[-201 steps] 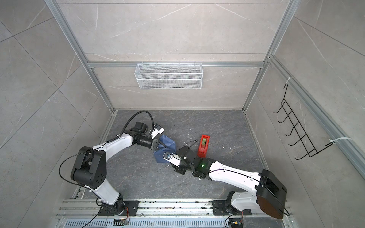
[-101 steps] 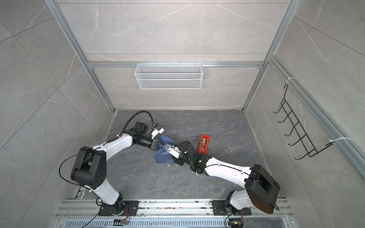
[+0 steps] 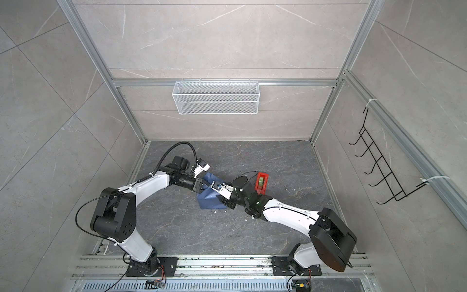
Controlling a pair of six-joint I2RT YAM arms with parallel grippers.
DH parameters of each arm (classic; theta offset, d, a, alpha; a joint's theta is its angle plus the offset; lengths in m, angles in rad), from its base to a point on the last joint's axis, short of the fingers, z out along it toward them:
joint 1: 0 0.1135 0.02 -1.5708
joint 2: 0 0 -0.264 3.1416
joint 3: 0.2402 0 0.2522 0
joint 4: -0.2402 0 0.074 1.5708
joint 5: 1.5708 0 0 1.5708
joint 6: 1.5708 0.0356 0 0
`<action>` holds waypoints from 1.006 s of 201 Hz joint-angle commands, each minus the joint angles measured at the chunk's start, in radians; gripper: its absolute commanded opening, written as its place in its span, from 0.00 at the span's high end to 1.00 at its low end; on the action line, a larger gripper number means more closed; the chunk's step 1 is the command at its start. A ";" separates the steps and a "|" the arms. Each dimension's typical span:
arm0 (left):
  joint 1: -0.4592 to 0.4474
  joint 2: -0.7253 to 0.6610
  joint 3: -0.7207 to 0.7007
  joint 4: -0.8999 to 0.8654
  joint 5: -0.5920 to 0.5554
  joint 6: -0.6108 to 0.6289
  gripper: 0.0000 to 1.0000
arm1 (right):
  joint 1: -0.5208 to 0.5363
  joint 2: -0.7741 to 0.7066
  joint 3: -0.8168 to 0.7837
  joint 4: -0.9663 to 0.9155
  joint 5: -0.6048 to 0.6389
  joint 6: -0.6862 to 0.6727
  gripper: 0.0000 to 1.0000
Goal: Wrap a gift box in wrapping paper
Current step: Fold the seventh fold of the wrapping paper on the gift box.
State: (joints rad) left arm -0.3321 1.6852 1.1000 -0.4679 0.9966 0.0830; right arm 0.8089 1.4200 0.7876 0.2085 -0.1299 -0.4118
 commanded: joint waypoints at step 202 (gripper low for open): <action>-0.005 0.008 -0.017 -0.049 -0.059 0.027 1.00 | -0.146 0.058 0.058 0.059 -0.425 0.038 0.49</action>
State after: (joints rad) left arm -0.3321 1.6852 1.1011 -0.4706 0.9970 0.0830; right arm 0.6666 1.4967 0.7856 0.3168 -0.4950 -0.3359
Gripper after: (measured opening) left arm 0.044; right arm 0.511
